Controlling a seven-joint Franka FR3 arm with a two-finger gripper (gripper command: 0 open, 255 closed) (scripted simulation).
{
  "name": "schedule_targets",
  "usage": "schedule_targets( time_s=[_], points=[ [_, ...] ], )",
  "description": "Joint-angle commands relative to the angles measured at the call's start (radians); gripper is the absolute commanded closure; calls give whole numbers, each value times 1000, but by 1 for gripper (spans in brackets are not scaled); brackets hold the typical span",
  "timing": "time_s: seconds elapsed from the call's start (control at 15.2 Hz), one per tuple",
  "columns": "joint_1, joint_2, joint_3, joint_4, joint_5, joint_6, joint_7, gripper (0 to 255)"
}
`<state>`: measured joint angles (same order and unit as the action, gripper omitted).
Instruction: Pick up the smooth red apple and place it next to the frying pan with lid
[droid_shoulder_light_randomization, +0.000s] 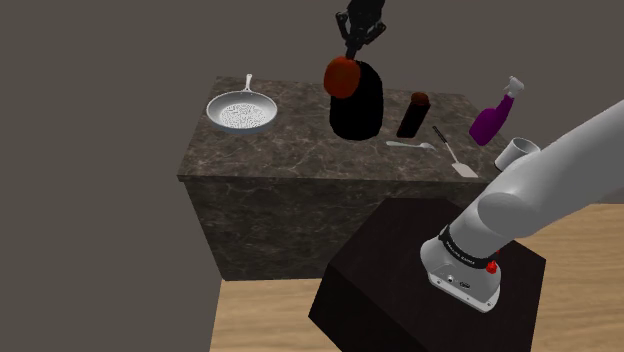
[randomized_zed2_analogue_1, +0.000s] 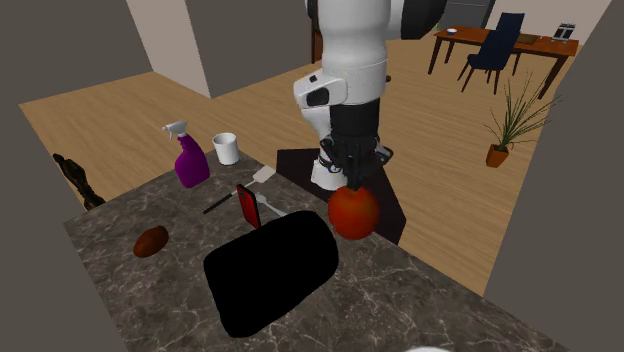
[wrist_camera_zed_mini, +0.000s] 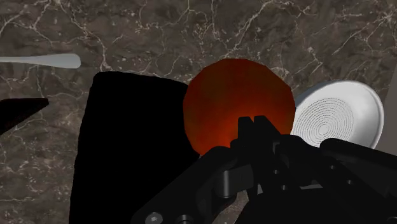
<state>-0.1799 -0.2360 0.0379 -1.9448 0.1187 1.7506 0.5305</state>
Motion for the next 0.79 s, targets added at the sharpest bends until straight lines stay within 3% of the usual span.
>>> schedule_targets(
  time_s=[0.0, 0.4, 0.66, 0.73],
  points=[
    [6, 79, 11, 84, -2, -2, 18, 255],
    [27, 326, 36, 375, -19, -42, 71, 255],
    [47, 514, 47, 629, -38, -106, 107, 255],
    [47, 510, 46, 610, -37, -90, 105, 255]
  ],
)
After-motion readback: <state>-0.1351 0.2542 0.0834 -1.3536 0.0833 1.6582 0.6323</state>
